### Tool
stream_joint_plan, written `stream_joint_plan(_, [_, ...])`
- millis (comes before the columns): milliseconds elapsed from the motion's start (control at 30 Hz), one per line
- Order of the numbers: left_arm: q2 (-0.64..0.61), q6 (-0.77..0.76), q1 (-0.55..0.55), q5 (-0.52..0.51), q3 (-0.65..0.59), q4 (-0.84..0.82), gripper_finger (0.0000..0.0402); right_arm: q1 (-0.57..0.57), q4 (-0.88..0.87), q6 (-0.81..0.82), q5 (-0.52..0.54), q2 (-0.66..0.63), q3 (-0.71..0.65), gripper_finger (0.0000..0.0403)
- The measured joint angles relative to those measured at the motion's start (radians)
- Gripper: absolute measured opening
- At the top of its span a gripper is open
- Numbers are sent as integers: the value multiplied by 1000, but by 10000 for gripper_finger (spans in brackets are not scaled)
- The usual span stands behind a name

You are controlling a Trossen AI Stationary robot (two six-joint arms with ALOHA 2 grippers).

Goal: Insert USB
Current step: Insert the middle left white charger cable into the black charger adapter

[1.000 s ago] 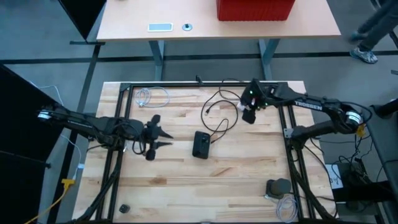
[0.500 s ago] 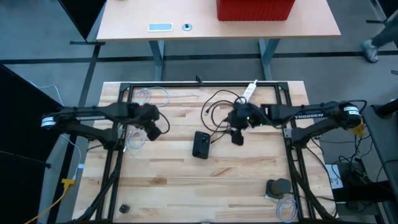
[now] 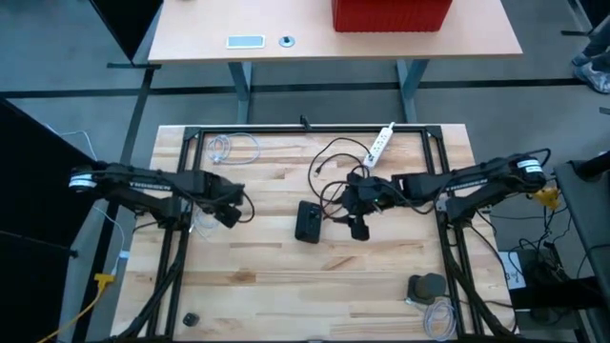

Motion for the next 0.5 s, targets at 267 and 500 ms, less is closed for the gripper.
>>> stream_joint_plan(267, [5,3,-37,71,-57,52,206,44,3,31,-2,12,0,238])
stream_joint_plan(500, [18,-2,-64,93,-77,82,227,34,27,-12,3,11,0,238])
